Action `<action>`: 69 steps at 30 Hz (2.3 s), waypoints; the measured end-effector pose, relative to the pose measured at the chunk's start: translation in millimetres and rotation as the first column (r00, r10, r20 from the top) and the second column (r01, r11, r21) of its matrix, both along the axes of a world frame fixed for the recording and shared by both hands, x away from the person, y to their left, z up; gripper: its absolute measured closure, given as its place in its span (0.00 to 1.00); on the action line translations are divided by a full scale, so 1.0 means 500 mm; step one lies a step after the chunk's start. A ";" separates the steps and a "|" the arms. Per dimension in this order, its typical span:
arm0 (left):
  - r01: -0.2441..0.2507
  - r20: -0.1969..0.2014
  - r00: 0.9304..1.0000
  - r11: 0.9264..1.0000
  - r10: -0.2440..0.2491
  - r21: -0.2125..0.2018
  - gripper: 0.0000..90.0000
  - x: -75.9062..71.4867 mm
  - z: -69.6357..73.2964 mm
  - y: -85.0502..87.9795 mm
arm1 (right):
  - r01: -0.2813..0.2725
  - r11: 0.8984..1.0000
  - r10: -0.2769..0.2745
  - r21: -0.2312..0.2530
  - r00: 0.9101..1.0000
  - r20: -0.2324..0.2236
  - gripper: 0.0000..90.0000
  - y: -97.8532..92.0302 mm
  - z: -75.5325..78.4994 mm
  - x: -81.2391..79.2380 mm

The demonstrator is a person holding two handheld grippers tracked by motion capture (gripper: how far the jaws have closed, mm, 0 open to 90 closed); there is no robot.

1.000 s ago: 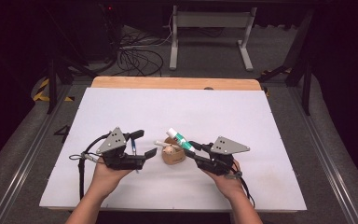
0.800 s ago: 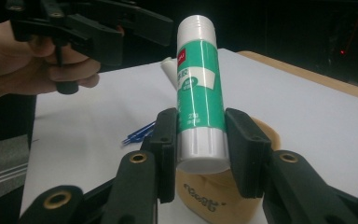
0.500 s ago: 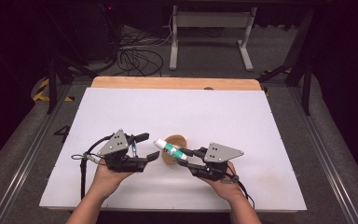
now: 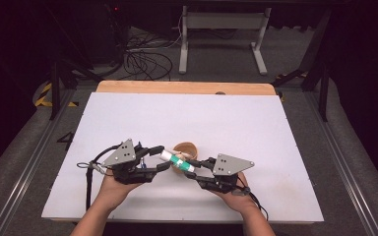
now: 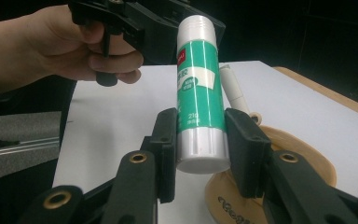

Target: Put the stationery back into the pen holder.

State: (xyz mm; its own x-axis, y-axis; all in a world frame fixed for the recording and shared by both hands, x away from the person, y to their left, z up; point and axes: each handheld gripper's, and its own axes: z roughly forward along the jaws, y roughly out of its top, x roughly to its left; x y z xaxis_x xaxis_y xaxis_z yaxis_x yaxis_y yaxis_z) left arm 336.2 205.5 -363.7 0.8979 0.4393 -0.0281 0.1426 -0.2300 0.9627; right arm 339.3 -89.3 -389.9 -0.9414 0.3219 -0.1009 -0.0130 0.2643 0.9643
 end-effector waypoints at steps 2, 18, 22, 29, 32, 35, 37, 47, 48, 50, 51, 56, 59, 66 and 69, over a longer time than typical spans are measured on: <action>-0.002 -0.001 1.000 1.000 0.002 -0.001 0.53 0.000 0.000 0.000 | 0.001 1.000 -0.001 -0.003 1.000 0.004 0.74 0.001 -0.001 -0.001; -0.009 -0.004 1.000 0.999 0.009 -0.041 0.56 -0.006 0.003 -0.003 | 0.001 1.000 -0.001 -0.019 1.000 0.028 0.74 0.007 -0.004 -0.005; -0.007 -0.004 1.000 0.998 0.007 -0.057 0.56 -0.007 0.003 -0.004 | 0.007 1.000 -0.006 -0.026 1.000 0.031 0.74 0.009 -0.005 -0.006; 0.013 -0.016 1.000 0.995 -0.015 -0.095 0.56 -0.009 0.003 -0.006 | 0.005 0.999 -0.003 -0.045 0.999 0.038 0.74 0.015 -0.009 -0.006; 0.018 -0.022 1.000 0.994 -0.020 -0.107 0.55 -0.010 0.002 -0.008 | 0.013 0.999 -0.011 -0.051 0.999 0.039 0.74 0.017 -0.010 -0.008; 0.020 -0.024 0.999 0.993 -0.023 -0.120 0.55 -0.010 0.001 -0.011 | 0.012 0.999 -0.010 -0.052 0.999 0.044 0.74 0.020 -0.012 -0.008; 0.017 -0.024 1.000 0.992 -0.021 -0.122 0.54 -0.010 -0.001 -0.013 | 0.012 0.999 -0.009 -0.053 0.999 0.045 0.74 0.020 -0.012 -0.009; 0.021 -0.016 1.000 0.993 -0.024 -0.119 0.58 -0.013 -0.001 -0.021 | 0.006 0.999 -0.003 -0.048 0.998 0.060 0.74 0.023 -0.012 -0.012; 0.021 -0.014 1.000 0.992 -0.023 -0.121 0.58 -0.013 -0.001 -0.021 | 0.007 0.999 -0.004 -0.047 0.998 0.062 0.74 0.023 -0.012 -0.012; 0.020 -0.012 1.000 0.992 -0.022 -0.125 0.61 -0.014 -0.001 -0.021 | 0.003 0.999 0.000 -0.045 0.998 0.064 0.74 0.023 -0.013 -0.013; 0.016 -0.009 1.000 0.992 -0.017 -0.124 0.63 -0.014 -0.001 -0.020 | 0.002 0.999 0.001 -0.046 0.998 0.066 0.74 0.024 -0.013 -0.013; 0.015 -0.009 1.000 0.992 -0.016 -0.124 0.68 -0.016 -0.001 -0.023 | 0.007 0.998 -0.002 -0.059 0.997 0.077 0.74 0.027 -0.015 -0.013; 0.025 -0.004 1.000 0.991 -0.025 -0.129 0.69 -0.016 0.000 -0.025 | 0.008 0.998 -0.002 -0.068 0.997 0.083 0.74 0.028 -0.017 -0.013; 0.043 -0.011 0.999 0.989 -0.045 -0.145 0.71 -0.018 -0.001 -0.030 | 0.007 0.997 0.000 -0.083 0.996 0.089 0.74 0.032 -0.019 -0.014; 0.040 -0.012 0.999 0.987 -0.043 -0.153 0.71 -0.018 -0.003 -0.034 | 0.013 0.996 -0.005 -0.090 0.996 0.093 0.74 0.034 -0.020 -0.015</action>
State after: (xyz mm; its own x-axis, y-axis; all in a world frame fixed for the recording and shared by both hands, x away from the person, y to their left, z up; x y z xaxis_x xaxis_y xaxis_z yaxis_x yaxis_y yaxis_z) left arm 327.0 188.4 -365.1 0.9142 0.3912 -0.1060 0.1513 -0.0870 0.9846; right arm 332.1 -72.4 -400.0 -0.9237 0.3157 -0.2171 -0.0988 0.3513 0.9310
